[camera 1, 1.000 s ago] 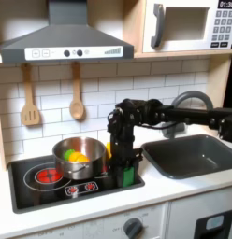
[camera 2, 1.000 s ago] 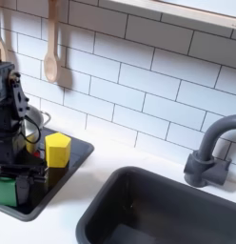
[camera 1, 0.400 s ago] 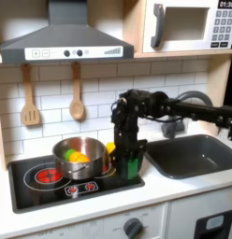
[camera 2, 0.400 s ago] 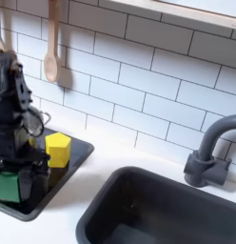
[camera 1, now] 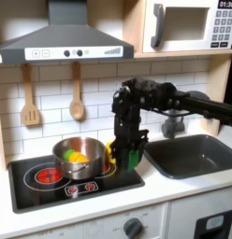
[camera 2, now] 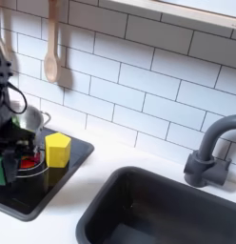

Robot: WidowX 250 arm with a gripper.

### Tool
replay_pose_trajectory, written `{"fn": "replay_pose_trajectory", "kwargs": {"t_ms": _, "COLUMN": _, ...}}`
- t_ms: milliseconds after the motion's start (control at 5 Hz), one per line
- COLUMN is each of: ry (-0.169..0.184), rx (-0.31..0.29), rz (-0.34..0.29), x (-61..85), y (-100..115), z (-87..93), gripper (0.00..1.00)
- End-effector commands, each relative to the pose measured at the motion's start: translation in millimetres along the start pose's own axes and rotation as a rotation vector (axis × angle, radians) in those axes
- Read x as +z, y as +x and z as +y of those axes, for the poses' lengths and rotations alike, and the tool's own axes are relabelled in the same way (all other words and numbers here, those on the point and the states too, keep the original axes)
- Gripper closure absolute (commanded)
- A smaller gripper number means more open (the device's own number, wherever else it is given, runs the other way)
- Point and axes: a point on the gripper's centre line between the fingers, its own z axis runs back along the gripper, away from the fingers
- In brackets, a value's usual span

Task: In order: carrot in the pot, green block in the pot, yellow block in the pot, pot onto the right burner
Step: 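Put the green block in the pot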

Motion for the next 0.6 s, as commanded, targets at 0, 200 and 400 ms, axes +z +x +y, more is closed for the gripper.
{"fn": "replay_pose_trajectory", "kwargs": {"t_ms": 0, "ry": -0.026, "rx": 0.037, "rz": -0.005, "x": 11.7, "y": 3, "z": 8.9, "gripper": 1.0}}
{"fn": "replay_pose_trajectory", "kwargs": {"t_ms": 200, "ry": -0.024, "rx": 0.051, "rz": -0.024, "x": 22.6, "y": 11, "z": 15.8, "gripper": 1.0}}
{"fn": "replay_pose_trajectory", "kwargs": {"t_ms": 400, "ry": -0.021, "rx": 0.066, "rz": -0.042, "x": 30.4, "y": 24, "z": 20.5, "gripper": 1.0}}
